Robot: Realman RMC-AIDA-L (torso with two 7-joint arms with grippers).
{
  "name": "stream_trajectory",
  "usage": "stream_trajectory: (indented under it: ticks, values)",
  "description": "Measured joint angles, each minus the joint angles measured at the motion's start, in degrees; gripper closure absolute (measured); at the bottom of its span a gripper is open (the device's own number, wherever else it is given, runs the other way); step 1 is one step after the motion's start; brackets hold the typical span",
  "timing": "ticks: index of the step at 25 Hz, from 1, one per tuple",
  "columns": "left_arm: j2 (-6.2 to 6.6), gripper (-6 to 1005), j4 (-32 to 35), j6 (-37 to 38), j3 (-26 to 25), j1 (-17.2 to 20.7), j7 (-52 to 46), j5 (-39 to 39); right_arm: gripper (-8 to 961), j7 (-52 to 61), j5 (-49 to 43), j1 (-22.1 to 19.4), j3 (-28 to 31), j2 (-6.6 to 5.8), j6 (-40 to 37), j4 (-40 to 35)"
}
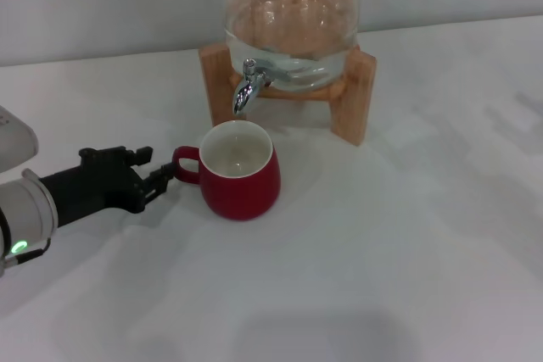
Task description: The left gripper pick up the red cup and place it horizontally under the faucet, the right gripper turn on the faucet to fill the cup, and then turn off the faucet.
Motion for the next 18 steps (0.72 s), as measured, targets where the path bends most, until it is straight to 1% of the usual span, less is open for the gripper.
stream_trajectory:
  ticks: [9,14,17,18]
  values:
    - [-0.18,575,0.08,4.32,0.40,0.30,-0.03,0.00,173,0.00,0.08,-0.26,-0.04,0.00,0.17,0.03]
    - [-0.19,574,0.09,3.03,0.47,0.50,0.24,0.00,173,0.04,0.07,-0.35,-0.04,0.00,0.17,0.05]
    - [-0.11,573,1.57,1.17,0.28,1.95,0.24,-0.03,173,0.05,0.07,-0.45,-0.04,0.00,0.18,0.25]
    - [-0.08,573,3.68,0.36,0.24,3.65,0.15,-0.08,173,0.05,0.08,-0.46,-0.04,0.00,0.17,0.29]
